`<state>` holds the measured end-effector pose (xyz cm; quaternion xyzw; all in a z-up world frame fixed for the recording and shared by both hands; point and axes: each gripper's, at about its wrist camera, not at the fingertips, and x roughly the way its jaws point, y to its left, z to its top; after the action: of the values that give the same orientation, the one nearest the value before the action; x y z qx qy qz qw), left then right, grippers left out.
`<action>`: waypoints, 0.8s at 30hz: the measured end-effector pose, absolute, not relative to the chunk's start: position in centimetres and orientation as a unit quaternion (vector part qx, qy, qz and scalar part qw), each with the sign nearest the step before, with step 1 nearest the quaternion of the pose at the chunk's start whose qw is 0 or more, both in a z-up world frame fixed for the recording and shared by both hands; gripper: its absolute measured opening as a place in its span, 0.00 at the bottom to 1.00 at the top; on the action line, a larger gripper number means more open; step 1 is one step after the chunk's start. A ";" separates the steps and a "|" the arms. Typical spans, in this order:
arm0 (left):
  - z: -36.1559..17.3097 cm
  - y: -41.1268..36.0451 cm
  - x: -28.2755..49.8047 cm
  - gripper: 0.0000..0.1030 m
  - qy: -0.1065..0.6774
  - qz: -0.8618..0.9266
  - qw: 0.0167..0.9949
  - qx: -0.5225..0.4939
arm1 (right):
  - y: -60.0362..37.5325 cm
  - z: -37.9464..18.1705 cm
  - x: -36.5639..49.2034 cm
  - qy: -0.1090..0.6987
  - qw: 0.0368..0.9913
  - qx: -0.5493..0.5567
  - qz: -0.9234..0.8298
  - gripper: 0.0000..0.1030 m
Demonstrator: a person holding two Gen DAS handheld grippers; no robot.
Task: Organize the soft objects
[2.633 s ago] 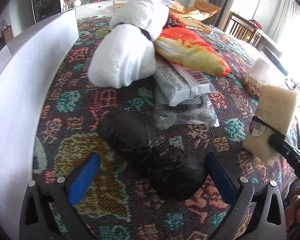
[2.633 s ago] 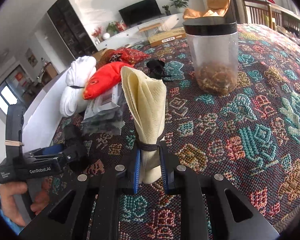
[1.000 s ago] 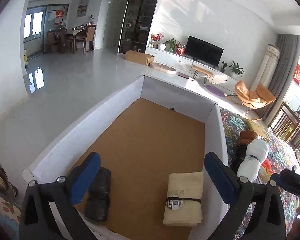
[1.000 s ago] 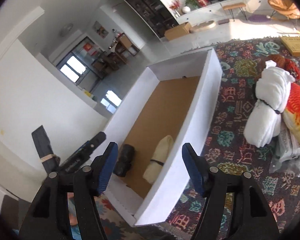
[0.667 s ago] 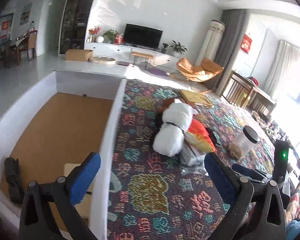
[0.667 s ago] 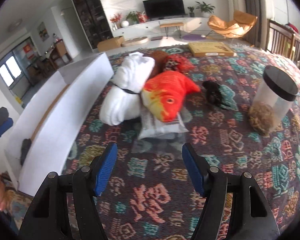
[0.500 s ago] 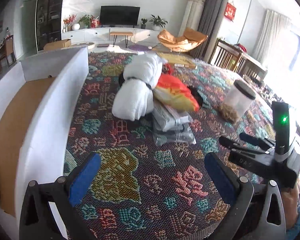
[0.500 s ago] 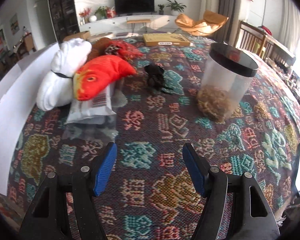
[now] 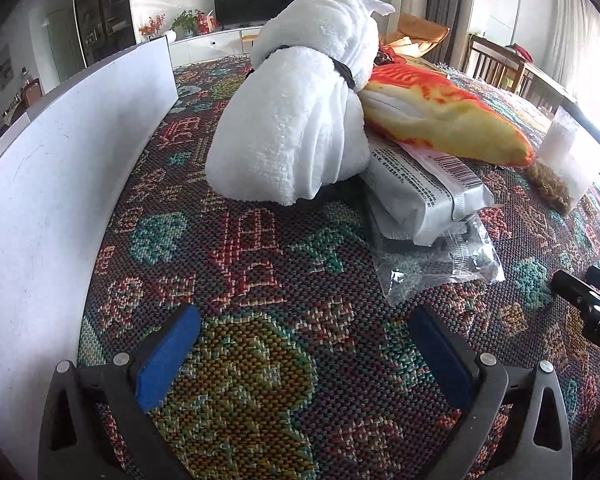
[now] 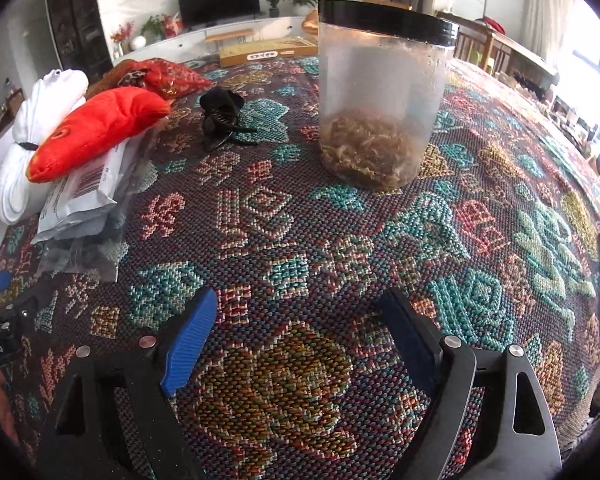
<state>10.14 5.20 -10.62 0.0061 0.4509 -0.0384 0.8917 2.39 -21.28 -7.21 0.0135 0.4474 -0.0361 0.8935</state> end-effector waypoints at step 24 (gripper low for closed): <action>-10.7 5.2 10.2 1.00 0.451 -0.037 0.892 0.008 | -21.1 -7.5 2.6 0.448 0.893 0.017 -0.038 0.85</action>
<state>10.16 5.17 -10.66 0.0084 0.4514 -0.0374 0.8915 2.60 -21.10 -7.50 0.0166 0.4479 -0.0383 0.8931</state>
